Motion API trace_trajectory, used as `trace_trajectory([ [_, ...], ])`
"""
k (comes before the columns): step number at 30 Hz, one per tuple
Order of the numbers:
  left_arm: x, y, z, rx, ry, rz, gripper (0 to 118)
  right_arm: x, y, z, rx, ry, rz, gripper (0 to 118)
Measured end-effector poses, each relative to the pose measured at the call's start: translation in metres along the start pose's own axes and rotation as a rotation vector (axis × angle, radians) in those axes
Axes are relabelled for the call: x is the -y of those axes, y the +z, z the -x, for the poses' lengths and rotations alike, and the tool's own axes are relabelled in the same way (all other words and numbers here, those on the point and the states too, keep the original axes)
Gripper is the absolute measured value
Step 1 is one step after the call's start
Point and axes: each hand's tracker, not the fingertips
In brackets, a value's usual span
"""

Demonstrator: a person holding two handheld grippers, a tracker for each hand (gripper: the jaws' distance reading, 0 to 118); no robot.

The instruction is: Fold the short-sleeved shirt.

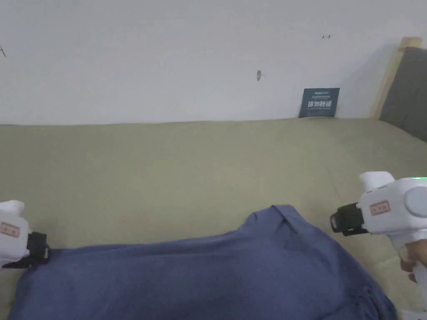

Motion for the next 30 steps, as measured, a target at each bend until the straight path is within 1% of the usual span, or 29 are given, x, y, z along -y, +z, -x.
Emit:
trace_trajectory([
  [1,-0.002,0.002,0.000,-0.004,-0.011,-0.008,5,-0.008,-0.014,0.000,-0.016,0.027,0.059,102],
  [2,-0.001,0.004,0.000,-0.006,-0.022,-0.010,5,-0.013,-0.026,0.003,-0.001,0.013,0.091,104],
  [3,0.000,0.004,0.000,-0.004,-0.028,-0.009,5,-0.018,-0.036,0.006,-0.006,0.010,0.107,100],
  [5,-0.004,0.004,-0.003,-0.015,-0.033,0.003,5,-0.027,-0.051,0.011,-0.059,-0.007,0.122,99],
  [7,-0.002,0.002,-0.004,-0.024,-0.050,0.008,5,-0.031,-0.064,0.019,-0.082,-0.020,0.128,99],
  [8,-0.001,0.000,-0.005,-0.028,-0.055,0.011,5,-0.032,-0.068,0.021,-0.097,-0.016,0.135,99],
  [9,-0.004,-0.003,-0.006,-0.034,-0.056,0.015,5,-0.032,-0.073,0.028,-0.087,0.000,0.152,99],
  [11,-0.001,-0.007,-0.005,-0.034,-0.052,0.022,5,-0.028,-0.079,0.039,-0.068,0.071,0.208,98],
  [12,0.001,-0.008,-0.004,-0.032,-0.049,0.026,5,-0.032,-0.082,0.037,-0.046,0.101,0.224,90],
  [13,0.002,-0.009,-0.007,-0.033,-0.046,0.028,5,-0.030,-0.082,0.040,-0.045,0.107,0.227,60],
  [14,0.003,-0.009,-0.006,-0.031,-0.045,0.027,5,-0.029,-0.081,0.043,-0.046,0.106,0.224,24],
  [15,0.004,-0.009,-0.005,-0.029,-0.044,0.025,5,-0.026,-0.076,0.042,-0.047,0.105,0.214,9],
  [16,0.004,-0.007,-0.005,-0.028,-0.040,0.019,5,-0.025,-0.069,0.040,-0.034,0.099,0.153,8],
  [17,0.003,-0.006,-0.005,-0.025,-0.034,0.018,5,-0.024,-0.066,0.038,-0.054,0.096,0.145,8],
  [18,0.003,-0.004,-0.004,-0.022,-0.031,0.016,5,-0.023,-0.064,0.035,-0.080,0.075,0.142,8],
  [19,0.004,-0.002,-0.004,-0.020,-0.028,0.011,5,-0.022,-0.060,0.034,-0.081,0.066,0.121,8],
  [20,0.004,0.001,-0.003,-0.020,-0.025,0.001,5,-0.023,-0.049,0.034,-0.060,0.072,0.094,7],
  [22,0.002,0.010,-0.004,-0.003,-0.022,-0.029,5,-0.023,-0.039,0.027,-0.094,0.016,0.064,7],
  [24,0.002,0.022,-0.003,0.012,-0.020,-0.058,5,-0.028,-0.023,0.025,-0.138,-0.015,0.033,7],
  [26,0.001,0.035,-0.006,0.041,-0.018,-0.086,5,-0.029,-0.012,0.024,-0.135,-0.006,0.035,7],
  [27,0.001,0.043,-0.006,0.045,-0.021,-0.097,5,-0.029,-0.005,0.026,-0.125,0.029,0.025,7],
  [28,0.002,0.050,-0.007,0.051,-0.032,-0.111,5,-0.031,0.001,0.029,-0.118,0.047,0.017,7],
  [30,0.004,0.069,-0.012,0.067,-0.067,-0.142,5,-0.032,0.017,0.025,-0.137,0.032,0.007,7],
])
